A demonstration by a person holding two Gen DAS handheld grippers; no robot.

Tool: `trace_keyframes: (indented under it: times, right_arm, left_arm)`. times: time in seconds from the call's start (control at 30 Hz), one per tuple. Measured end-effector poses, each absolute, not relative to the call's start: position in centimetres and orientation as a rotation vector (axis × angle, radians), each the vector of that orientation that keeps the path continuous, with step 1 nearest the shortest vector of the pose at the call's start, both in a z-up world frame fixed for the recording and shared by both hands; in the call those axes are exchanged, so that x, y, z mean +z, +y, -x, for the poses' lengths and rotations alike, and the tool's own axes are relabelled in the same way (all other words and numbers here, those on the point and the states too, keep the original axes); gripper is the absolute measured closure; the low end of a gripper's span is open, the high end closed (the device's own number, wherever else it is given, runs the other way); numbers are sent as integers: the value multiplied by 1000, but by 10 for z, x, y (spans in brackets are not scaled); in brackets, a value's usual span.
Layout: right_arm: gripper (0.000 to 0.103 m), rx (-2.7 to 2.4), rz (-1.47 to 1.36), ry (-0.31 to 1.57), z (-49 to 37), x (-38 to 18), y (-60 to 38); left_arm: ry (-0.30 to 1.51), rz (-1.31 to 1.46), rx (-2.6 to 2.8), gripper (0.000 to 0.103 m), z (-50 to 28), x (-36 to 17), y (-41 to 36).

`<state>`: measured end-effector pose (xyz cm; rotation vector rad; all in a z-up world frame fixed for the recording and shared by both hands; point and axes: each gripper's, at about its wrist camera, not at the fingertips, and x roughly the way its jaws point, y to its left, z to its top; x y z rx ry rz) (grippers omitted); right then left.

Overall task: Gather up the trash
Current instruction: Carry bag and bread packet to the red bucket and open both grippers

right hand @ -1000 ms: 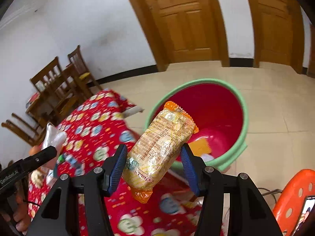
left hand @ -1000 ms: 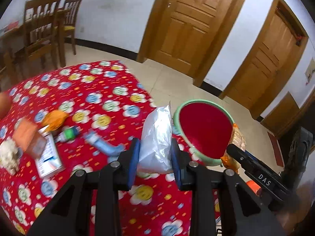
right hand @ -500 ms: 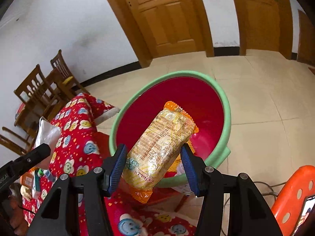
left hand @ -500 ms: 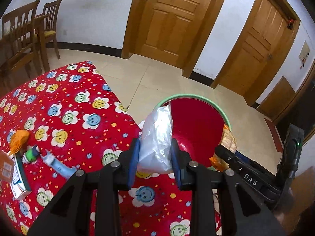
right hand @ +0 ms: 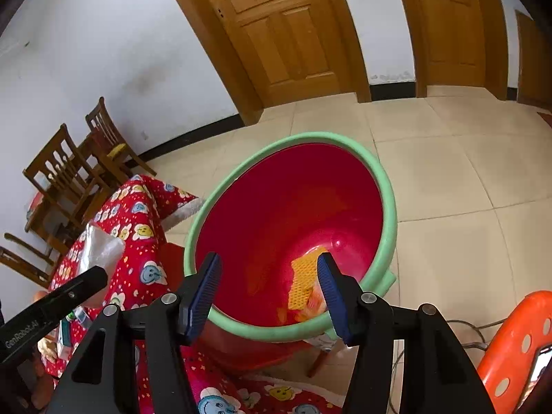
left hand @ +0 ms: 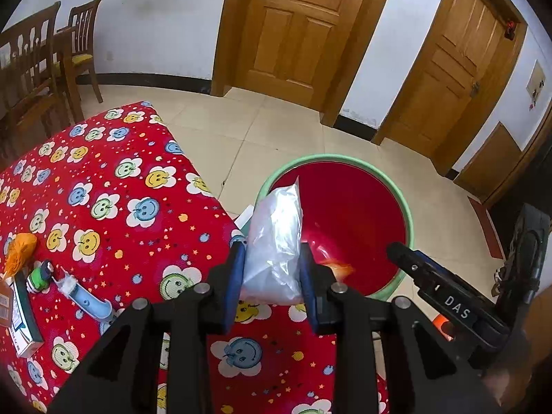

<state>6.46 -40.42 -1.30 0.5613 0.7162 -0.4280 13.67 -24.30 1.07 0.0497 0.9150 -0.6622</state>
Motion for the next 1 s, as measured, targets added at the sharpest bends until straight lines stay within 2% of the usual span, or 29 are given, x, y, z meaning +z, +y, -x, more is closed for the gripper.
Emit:
trace_keyframes:
  times: [0.43, 1.0]
  right_arm:
    - [41, -487, -571, 633, -33, 4, -410]
    - [40, -546, -622, 617, -12, 1, -426]
  left_arm:
    - [927, -82, -690, 72, -135, 0, -268]
    - [962, -163, -693, 72, -135, -23, -310]
